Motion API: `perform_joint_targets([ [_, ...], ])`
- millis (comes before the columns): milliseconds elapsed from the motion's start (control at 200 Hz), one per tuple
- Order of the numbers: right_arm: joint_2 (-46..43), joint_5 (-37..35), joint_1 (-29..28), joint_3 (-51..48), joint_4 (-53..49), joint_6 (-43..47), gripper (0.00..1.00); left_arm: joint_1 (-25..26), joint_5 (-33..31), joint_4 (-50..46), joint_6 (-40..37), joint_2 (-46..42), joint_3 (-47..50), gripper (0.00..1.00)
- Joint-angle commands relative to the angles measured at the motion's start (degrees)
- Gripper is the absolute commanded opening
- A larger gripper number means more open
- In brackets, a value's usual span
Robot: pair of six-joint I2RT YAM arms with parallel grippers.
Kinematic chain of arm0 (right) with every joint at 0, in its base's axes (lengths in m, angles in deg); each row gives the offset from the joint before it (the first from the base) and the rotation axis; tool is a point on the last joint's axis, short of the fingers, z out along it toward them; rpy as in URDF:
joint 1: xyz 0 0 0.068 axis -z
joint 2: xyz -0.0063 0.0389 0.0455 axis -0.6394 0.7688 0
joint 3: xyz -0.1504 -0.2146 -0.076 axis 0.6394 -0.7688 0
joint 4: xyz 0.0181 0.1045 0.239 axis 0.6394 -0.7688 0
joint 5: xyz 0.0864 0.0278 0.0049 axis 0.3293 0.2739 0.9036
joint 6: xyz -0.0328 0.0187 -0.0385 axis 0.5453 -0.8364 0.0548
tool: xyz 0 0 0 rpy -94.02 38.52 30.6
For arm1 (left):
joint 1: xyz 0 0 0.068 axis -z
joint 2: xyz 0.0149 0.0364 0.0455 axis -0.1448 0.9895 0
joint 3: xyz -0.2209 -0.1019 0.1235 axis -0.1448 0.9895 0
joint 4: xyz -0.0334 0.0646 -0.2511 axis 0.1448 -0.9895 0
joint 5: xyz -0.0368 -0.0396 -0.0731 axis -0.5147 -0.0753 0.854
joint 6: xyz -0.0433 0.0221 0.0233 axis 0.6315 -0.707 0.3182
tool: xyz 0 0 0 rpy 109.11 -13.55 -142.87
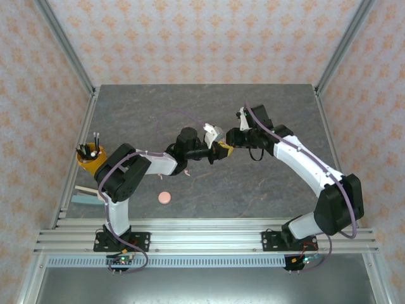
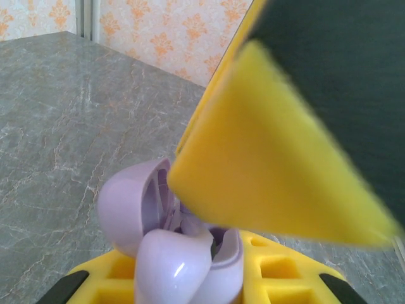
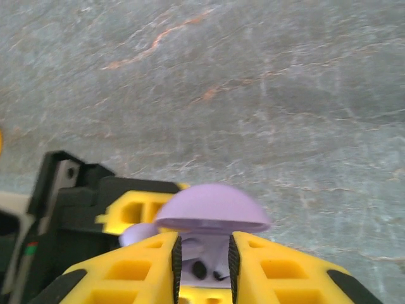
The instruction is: Insert the wireless bluetooth earbuds into the charging case
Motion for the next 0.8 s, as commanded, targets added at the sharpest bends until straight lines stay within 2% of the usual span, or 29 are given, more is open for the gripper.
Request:
perform_joint_targets([
  [0,-1.72,-4.45,1.52,-0.89,-2.59,0.88,0.28,-0.33,1.9,2.54,-0.54,-0.42,-1.06,0.0],
  [130,-3.01,-2.29,1.77,-1.4,-1.94,0.83,0.3,-0.32,2.21,2.53,-0.31,-0.23,-0.99,0.0],
  [320,-3.68,4.62,1.69,-2.03,0.25,1.4,0.37,-0.33,2.91,1.18,-0.42,-0.22,-1.68,0.0],
  [581,-3.58,-2.94,2.67,-3.01,-0.85,-1.91,0.37,-0.34,3.61,-5.83,0.21,-0.24,-3.52,0.0],
  [796,-4.49,-10.18,4.5,-5.53,-0.67,-7.3,0.37,-0.07,4.73,-11.01,9.43,3.71,-5.14,0.0],
])
